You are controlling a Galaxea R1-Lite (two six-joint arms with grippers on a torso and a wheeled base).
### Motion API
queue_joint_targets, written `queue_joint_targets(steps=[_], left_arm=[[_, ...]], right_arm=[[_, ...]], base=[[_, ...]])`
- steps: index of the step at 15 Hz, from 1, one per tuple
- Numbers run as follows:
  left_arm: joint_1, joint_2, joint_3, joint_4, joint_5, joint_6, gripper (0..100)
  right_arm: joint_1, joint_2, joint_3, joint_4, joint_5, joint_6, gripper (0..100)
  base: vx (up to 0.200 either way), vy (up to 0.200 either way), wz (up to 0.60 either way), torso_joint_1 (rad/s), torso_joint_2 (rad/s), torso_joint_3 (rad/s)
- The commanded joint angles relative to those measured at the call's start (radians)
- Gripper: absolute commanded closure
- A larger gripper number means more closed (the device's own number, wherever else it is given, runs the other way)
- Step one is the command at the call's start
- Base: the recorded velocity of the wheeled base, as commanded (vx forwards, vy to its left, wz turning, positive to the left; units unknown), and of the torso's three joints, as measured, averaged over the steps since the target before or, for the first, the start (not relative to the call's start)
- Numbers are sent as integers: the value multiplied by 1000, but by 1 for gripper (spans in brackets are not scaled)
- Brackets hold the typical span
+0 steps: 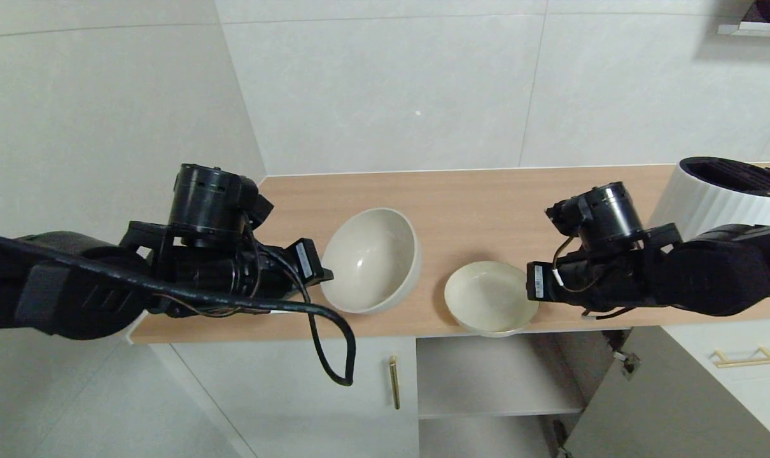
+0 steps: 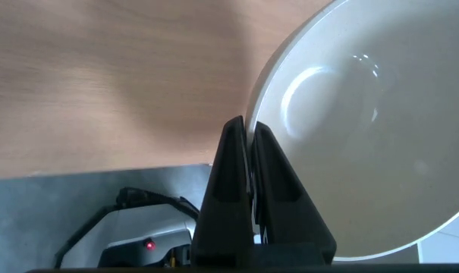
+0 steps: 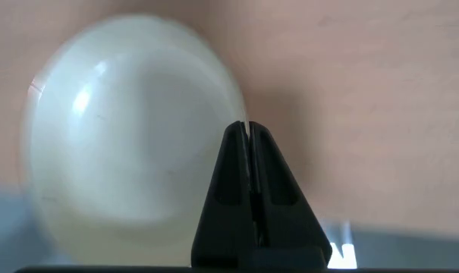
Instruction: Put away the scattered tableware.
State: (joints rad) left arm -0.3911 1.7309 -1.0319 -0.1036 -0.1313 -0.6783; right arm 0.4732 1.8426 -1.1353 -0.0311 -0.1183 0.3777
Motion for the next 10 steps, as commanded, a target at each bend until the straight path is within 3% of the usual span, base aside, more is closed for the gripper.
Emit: queue_joint_targets(steps=[1,5,10], left_arm=[[0,-96,50,1,-2,43,100],[-2,-169,92,9,-5,89,100],[-5,-162,92,16,-5,91,100]], right_arm=[[1,-163,17,85,124,0,100],[1,-253,17,165,183,-2,100],[1,-250,63,157,184,-75,100]], base=[[0,0,0,0,0,0],[0,0,0,0,0,0],[0,0,0,0,0,0]])
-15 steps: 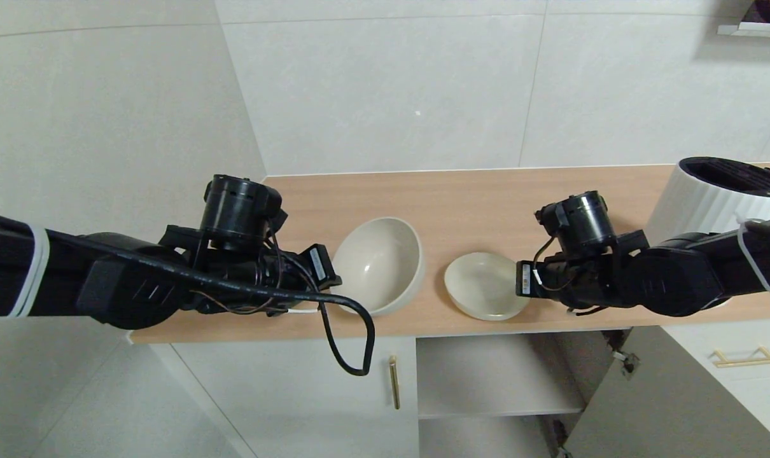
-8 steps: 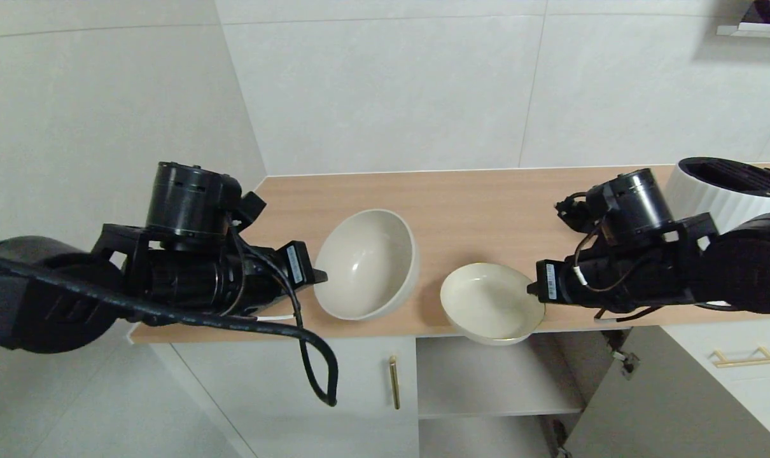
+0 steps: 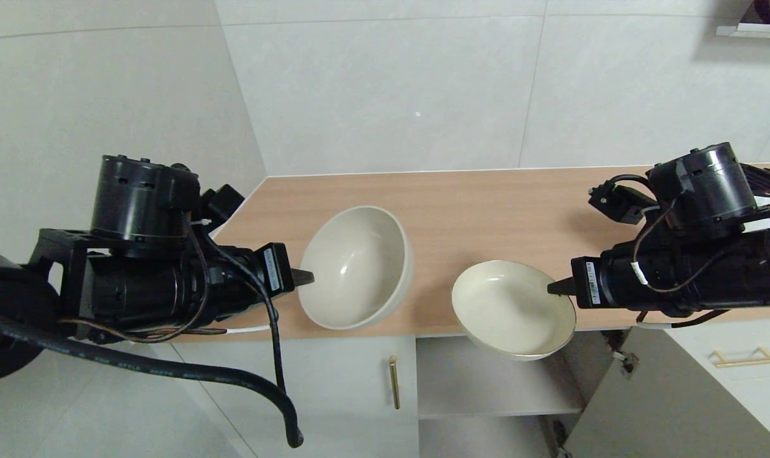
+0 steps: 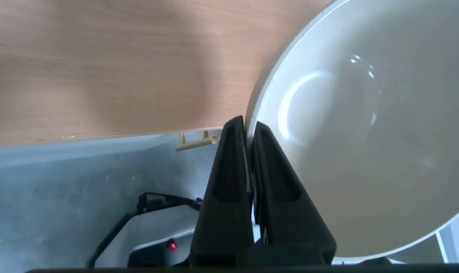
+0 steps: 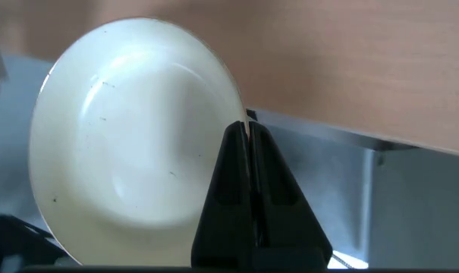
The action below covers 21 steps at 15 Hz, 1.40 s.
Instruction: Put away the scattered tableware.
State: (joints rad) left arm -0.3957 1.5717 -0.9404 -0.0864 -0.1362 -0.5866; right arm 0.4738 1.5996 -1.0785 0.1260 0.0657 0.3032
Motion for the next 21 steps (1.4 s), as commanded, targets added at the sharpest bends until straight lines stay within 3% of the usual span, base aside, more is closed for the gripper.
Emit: queue_joint_targets(steps=[1,5,18,21], left_arm=[[-2,-1,0,-1,0,-1,100],[0,1,0,-3,0,-1,100],[0,13,-1,-3,3,-1,100],[-2,13,-1,-3,3,1,100]], right_arm=[[0,-6,6,-2,0,-1,100],[0,0,8,-2,-1,-3,100],[0,40,9,-8,-6,-3,100],[0,46,9,-14,-7,-3,100]], base=[[0,0,0,0,0,0],[-200,0,0,6,6,4],[0,0,0,-2,4,3],[0,0,0,-155,349,193]])
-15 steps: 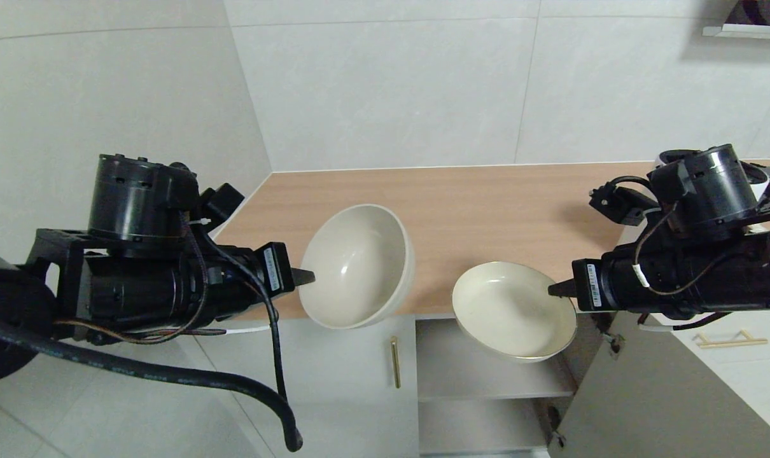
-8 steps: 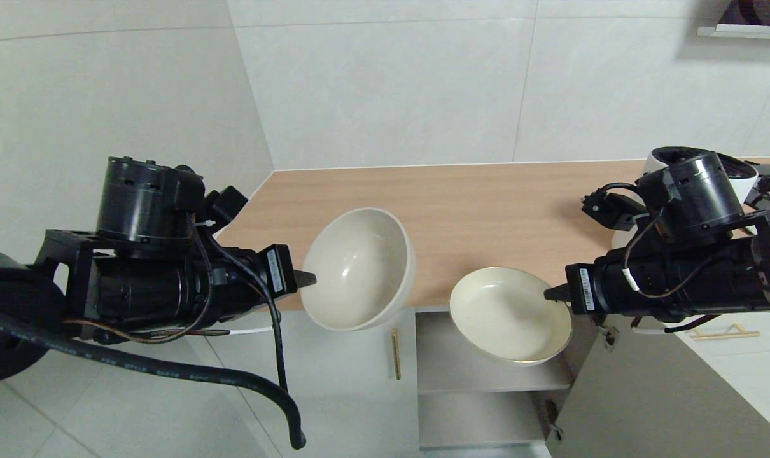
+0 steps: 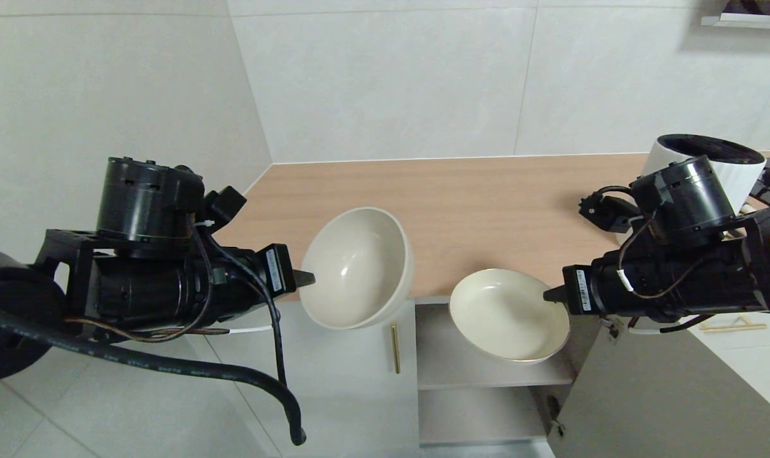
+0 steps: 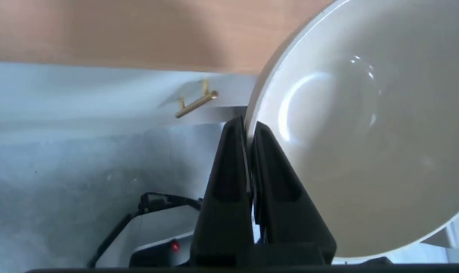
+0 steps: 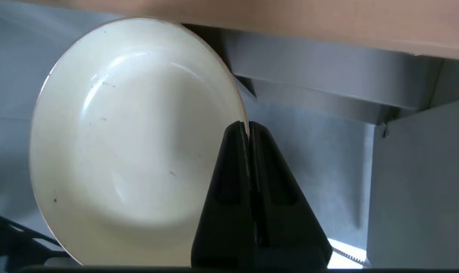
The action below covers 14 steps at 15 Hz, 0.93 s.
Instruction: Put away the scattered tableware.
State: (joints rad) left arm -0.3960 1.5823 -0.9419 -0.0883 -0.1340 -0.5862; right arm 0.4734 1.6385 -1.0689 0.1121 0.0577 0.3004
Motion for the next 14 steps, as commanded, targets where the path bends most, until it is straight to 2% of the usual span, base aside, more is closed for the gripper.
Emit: queue_joint_targets(steps=[1,14], left_arm=[[0,4,0,-1,1,0,100],[0,8,0,-1,2,0,100]], right_arm=[[1,11,0,0,-1,0,100],[1,29,0,-2,-1,0,100]], base=[[0,0,0,-203,461,256],[0,0,0,-190,477,286]])
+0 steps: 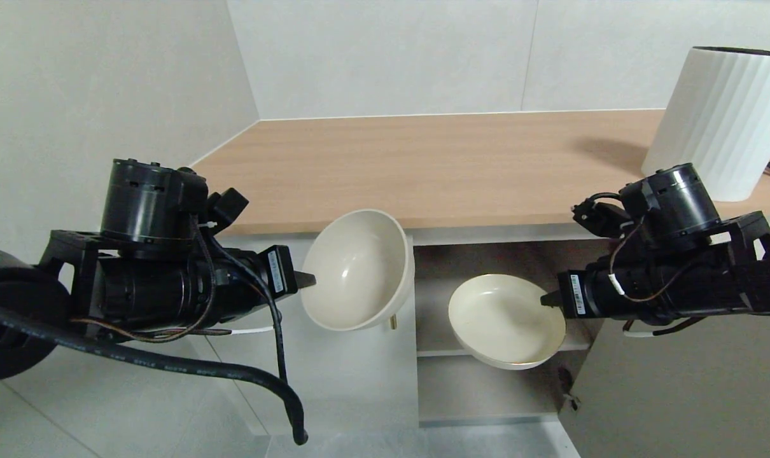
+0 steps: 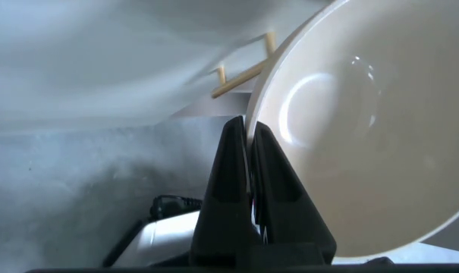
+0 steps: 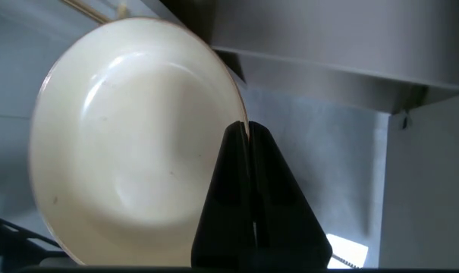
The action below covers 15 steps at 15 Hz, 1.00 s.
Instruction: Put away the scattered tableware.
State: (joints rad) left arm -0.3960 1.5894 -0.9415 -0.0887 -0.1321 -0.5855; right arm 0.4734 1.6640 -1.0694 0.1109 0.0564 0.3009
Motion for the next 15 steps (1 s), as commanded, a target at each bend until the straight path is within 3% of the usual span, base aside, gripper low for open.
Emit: queue_joint_targets(steps=[1,7,13,15], left_arm=[[0,1,0,0,0,0,100],[0,1,0,0,0,0,100],[-1,1,0,-2,0,0,100],[0,1,0,0,0,0,100]], right_arm=[[1,6,0,0,0,0,100],[1,17,-1,0,0,0,100],[1,66,-4,-16,0,0,100],[-7,169,5,-103,-1,0,100]], base=[[0,0,0,-154,456,295],[0,0,0,-107,377,269],[0,0,0,-7,25,14],[0,0,0,0,0,0]])
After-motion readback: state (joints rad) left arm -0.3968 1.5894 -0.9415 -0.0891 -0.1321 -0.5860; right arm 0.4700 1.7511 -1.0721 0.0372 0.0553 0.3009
